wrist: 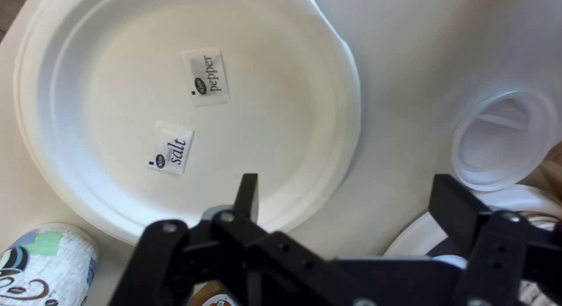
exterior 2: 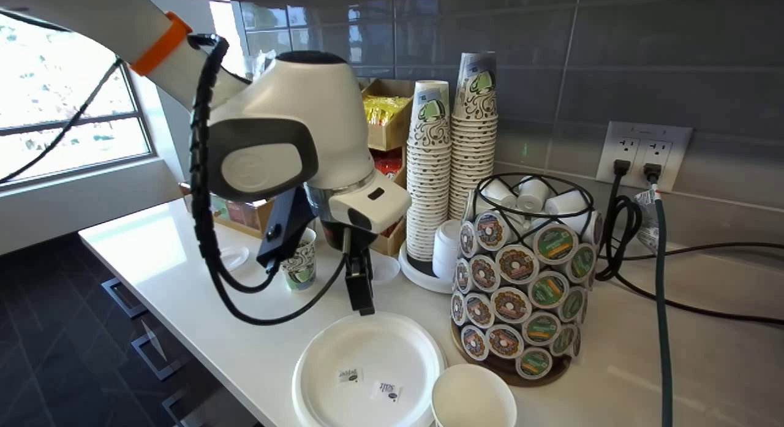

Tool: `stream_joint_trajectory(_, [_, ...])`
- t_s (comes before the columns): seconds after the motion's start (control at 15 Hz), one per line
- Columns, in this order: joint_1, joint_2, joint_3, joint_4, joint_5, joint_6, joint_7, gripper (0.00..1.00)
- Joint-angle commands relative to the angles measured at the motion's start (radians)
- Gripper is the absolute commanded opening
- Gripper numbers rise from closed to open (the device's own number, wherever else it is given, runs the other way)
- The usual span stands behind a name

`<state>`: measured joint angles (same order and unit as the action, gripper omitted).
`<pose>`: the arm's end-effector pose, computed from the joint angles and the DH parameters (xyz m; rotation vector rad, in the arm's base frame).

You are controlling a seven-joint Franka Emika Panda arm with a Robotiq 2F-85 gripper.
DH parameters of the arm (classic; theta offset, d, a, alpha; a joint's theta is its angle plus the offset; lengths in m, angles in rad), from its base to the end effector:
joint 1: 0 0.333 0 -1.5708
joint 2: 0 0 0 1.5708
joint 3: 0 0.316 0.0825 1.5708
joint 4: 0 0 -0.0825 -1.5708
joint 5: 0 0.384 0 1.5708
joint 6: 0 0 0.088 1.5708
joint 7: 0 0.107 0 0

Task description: Put the white packet into the cup

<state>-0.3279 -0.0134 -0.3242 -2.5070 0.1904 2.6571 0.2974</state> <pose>0.3781 -0.2952 0.3018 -2.5941 1.6106 -0.2726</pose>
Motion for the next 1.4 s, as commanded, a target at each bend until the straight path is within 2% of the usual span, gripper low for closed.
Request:
stream_joint_trajectory(0.0, [0.001,0.018,-0.001,0.007,-0.001,0.003,0.007,1.0])
stream_joint_trajectory(0.2, [0.002,0.034,-0.002,0.022,0.0,0.004,0.013,1.0])
stream_joint_trajectory(0.33, [0.001,0.06,-0.007,0.028,-0.053,0.038,0.107,1.0])
stream_joint_trajectory(0.67, [-0.011,0.141,-0.042,0.049,-0.097,0.003,0.237,1.0])
stream_joint_trajectory(1.27, [-0.039,0.265,-0.08,0.127,0.026,-0.012,0.209,1.0])
stream_joint_trajectory(1.33, [-0.039,0.279,-0.083,0.132,0.03,-0.008,0.212,0.98])
